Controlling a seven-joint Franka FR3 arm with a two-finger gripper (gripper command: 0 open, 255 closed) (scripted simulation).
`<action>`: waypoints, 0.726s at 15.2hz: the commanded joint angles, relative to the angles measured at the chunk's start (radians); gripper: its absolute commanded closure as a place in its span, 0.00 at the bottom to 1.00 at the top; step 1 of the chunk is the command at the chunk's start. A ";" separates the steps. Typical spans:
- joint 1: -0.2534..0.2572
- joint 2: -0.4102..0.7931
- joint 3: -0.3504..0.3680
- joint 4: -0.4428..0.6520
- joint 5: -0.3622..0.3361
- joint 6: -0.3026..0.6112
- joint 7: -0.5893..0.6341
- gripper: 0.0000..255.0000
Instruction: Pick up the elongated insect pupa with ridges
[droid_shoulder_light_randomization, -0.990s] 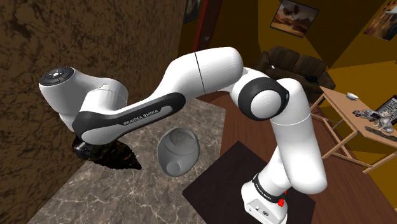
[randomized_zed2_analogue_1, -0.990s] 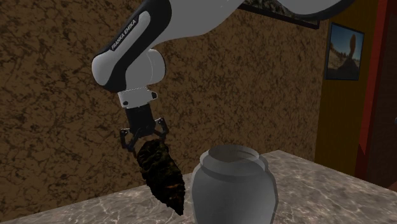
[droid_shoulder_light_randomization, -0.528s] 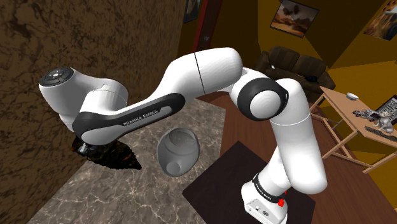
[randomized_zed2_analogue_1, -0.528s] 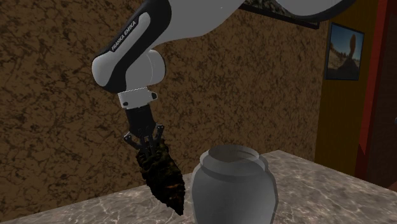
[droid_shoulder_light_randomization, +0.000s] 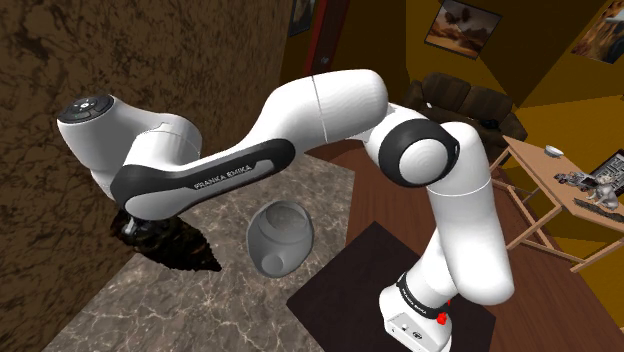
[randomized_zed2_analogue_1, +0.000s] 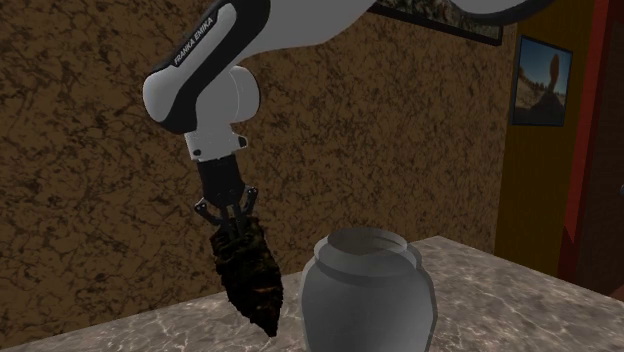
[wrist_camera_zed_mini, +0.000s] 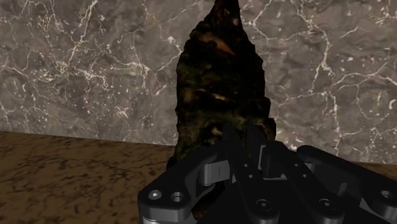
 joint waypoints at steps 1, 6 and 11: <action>0.001 -0.011 0.003 0.014 0.005 -0.021 -0.005 1.00; 0.002 -0.034 0.009 0.043 0.015 -0.071 -0.019 1.00; 0.004 -0.050 0.013 0.073 0.023 -0.115 -0.031 1.00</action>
